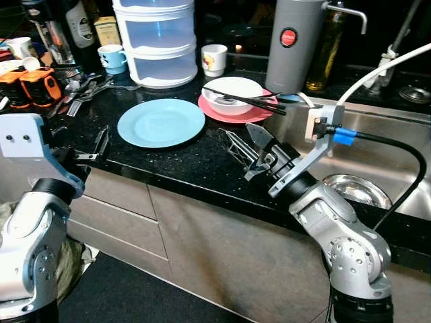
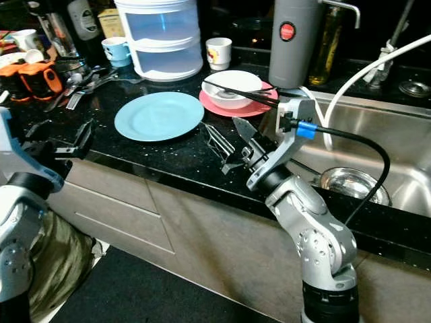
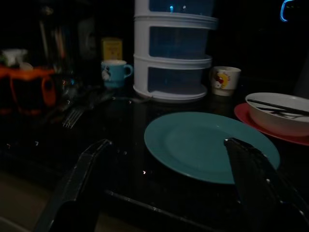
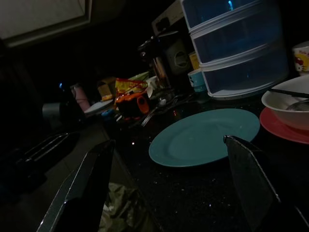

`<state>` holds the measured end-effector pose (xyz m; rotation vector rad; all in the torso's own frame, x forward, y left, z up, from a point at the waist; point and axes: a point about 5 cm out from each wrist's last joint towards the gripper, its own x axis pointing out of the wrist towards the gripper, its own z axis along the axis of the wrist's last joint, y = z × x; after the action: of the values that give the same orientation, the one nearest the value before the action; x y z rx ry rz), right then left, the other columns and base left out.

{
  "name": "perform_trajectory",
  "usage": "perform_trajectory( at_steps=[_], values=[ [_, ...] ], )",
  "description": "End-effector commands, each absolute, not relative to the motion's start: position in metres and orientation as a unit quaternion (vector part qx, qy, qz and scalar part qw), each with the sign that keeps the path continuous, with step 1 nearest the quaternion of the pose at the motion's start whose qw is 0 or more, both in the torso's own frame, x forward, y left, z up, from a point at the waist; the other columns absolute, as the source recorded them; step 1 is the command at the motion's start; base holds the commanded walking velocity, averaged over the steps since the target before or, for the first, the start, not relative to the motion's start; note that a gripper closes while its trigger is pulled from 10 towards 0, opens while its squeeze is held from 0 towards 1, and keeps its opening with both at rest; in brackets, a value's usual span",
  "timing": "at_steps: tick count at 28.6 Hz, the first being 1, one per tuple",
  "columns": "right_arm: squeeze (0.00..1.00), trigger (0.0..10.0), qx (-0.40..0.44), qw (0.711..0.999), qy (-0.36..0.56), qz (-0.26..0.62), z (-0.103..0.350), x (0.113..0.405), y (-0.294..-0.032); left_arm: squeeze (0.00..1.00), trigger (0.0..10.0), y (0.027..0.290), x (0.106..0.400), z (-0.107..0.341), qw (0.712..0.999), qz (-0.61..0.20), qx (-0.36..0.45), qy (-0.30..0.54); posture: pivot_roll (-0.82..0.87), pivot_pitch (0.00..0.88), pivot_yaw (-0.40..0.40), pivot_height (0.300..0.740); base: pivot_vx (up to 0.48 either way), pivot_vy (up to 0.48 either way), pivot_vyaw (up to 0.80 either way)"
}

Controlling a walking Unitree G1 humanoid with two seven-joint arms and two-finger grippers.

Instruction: Kitchen organization

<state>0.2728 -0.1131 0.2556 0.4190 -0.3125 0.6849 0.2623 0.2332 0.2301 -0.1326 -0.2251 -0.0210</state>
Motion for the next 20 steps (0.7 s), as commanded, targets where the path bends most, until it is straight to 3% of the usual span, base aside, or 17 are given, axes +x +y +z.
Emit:
perform_trajectory(
  at_steps=[1,6,12,20],
  values=[
    [0.00,10.0,0.197,0.909,-0.149,0.337,0.256,0.273,-0.113,0.00,10.0,0.238,0.260,0.222,0.992,-0.009,-0.090,-0.091,0.10,0.000,0.013,0.740,0.000,0.000,0.00],
    [0.00,10.0,0.180,0.910,-0.149,0.344,0.260,0.278,-0.113,0.00,10.0,0.251,0.260,0.211,0.985,0.021,-0.154,-0.078,0.09,0.000,0.005,0.740,0.000,0.000,0.00],
    [0.00,10.0,0.176,0.912,-0.147,0.338,0.260,0.279,-0.114,0.00,10.0,0.256,0.265,0.217,0.981,0.021,-0.169,-0.089,0.08,0.000,0.013,0.740,0.000,0.000,0.00],
    [0.00,10.0,0.171,0.919,-0.145,0.326,0.256,0.279,-0.121,0.00,10.0,0.235,0.276,0.217,0.981,-0.006,-0.171,-0.087,0.07,0.000,0.023,0.740,0.000,0.000,0.00]
  ],
)
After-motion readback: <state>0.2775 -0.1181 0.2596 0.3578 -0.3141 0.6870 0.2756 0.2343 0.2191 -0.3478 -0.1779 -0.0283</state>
